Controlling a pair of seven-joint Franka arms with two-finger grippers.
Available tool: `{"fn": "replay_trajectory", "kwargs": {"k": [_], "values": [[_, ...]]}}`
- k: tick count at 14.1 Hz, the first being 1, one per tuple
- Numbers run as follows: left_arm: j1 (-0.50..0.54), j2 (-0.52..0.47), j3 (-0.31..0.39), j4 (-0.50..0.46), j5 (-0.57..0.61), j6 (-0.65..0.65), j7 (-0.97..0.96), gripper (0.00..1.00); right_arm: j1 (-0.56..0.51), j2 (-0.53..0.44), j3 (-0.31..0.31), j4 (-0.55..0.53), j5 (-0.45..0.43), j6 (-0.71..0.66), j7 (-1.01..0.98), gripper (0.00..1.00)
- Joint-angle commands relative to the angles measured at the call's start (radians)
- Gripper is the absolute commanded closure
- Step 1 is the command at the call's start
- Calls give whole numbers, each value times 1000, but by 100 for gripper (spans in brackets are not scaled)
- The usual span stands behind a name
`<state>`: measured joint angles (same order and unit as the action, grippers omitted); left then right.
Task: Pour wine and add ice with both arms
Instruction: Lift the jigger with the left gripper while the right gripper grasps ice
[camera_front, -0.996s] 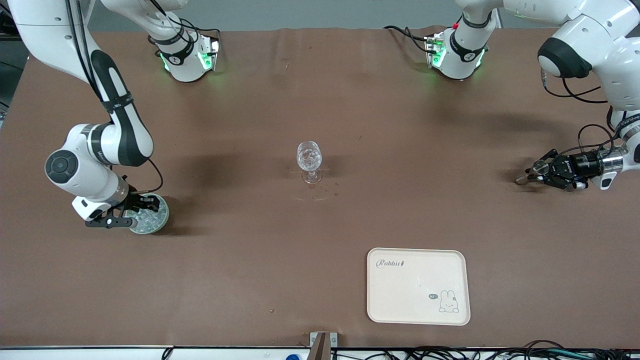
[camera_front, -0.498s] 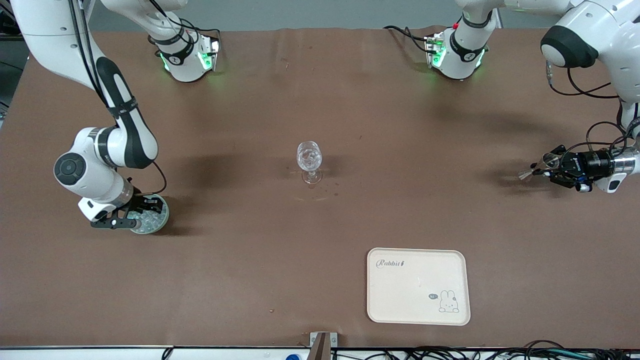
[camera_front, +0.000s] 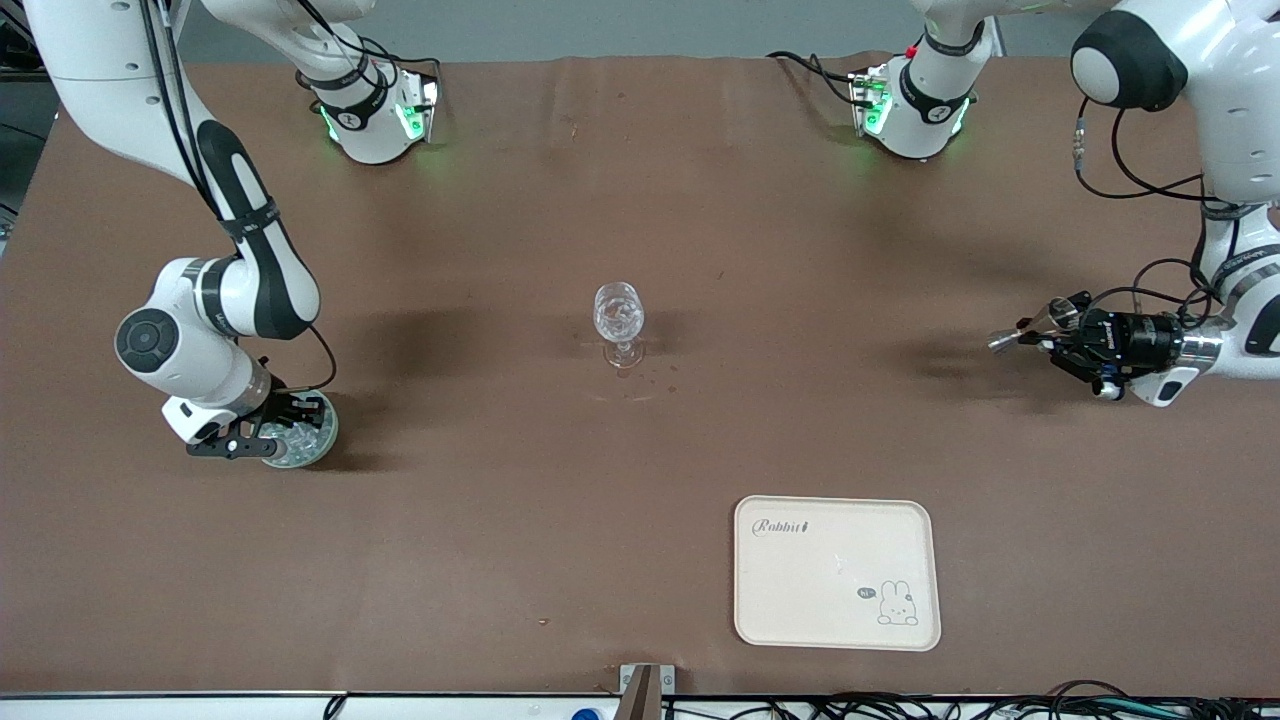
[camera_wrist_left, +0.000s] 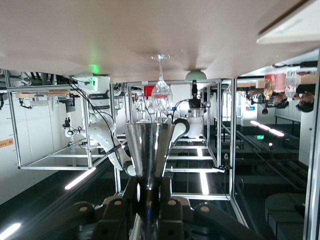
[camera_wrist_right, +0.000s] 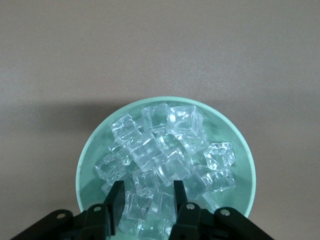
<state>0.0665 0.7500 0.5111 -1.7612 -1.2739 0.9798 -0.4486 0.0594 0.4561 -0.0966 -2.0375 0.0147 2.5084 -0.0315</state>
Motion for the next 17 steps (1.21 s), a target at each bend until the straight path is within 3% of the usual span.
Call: {"fn": "replay_trajectory", "kwargs": {"k": [1,7,13,14,15,16,17], "values": [[-1,-202,-106,-214,-5,171,-38,99,2,-5,3,-18,7,6,16,74],[12,-441,-403,-388,-5,543,-217,99,2,-5,5,48,7,-75,41,97],[33,-532,-728,-405,-50,857,-418,99,5,-4,6,146,7,-237,67,100],[33,-538,-773,-403,-54,897,-436,99,4,6,6,143,7,-227,61,93],[33,-543,-820,-405,-76,956,-452,99,0,12,6,140,5,-223,56,75],[35,-544,-871,-406,-94,1006,-463,99,0,16,6,131,5,-214,55,64],[35,-544,-932,-406,-111,1077,-475,100,0,16,5,111,5,-197,54,58]]}}
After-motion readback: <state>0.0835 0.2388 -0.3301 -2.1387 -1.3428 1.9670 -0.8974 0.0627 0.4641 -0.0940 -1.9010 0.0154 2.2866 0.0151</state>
